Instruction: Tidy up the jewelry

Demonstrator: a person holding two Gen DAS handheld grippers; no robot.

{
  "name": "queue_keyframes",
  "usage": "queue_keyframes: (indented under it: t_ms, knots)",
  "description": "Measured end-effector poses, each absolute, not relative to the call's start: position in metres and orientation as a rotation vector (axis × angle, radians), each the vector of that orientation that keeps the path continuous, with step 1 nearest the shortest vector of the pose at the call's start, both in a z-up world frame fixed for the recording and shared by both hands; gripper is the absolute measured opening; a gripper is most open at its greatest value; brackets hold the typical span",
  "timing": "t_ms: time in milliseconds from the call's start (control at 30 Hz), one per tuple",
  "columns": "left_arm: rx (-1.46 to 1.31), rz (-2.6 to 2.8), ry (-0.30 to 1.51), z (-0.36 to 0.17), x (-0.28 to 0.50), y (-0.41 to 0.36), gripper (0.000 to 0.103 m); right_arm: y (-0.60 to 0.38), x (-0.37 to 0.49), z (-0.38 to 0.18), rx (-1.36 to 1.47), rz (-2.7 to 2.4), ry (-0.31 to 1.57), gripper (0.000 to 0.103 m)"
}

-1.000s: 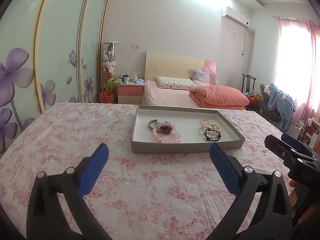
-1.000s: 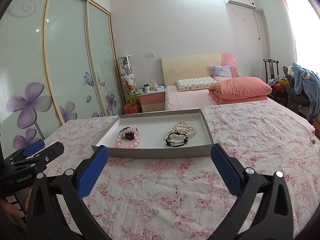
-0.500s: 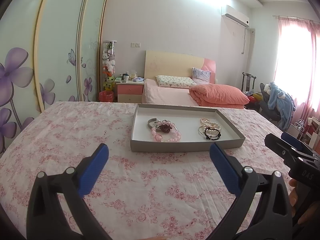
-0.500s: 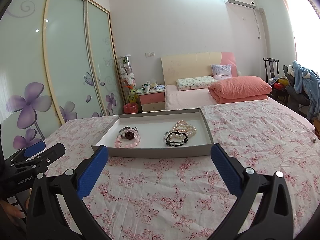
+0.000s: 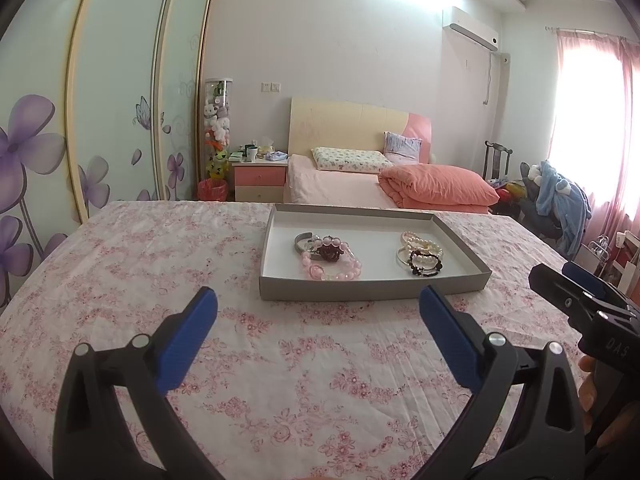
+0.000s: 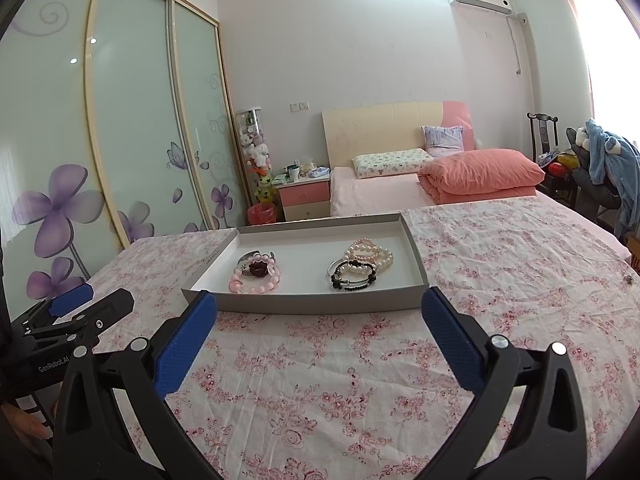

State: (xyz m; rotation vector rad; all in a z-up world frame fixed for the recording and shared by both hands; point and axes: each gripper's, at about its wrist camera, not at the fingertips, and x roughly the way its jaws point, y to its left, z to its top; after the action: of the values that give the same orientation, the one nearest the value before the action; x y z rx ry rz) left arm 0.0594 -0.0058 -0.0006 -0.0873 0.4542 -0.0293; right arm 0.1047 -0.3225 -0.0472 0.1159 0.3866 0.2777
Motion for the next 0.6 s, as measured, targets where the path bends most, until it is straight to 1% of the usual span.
queue_keyframes:
  t_ms: [600]
  knots:
    - [-0.089, -0.026, 0.461, -0.0018, 0.0616, -0.006, 0.099, -0.3202, 0.1046, -0.0487, 0.118, 0.277, 0.398, 0.101]
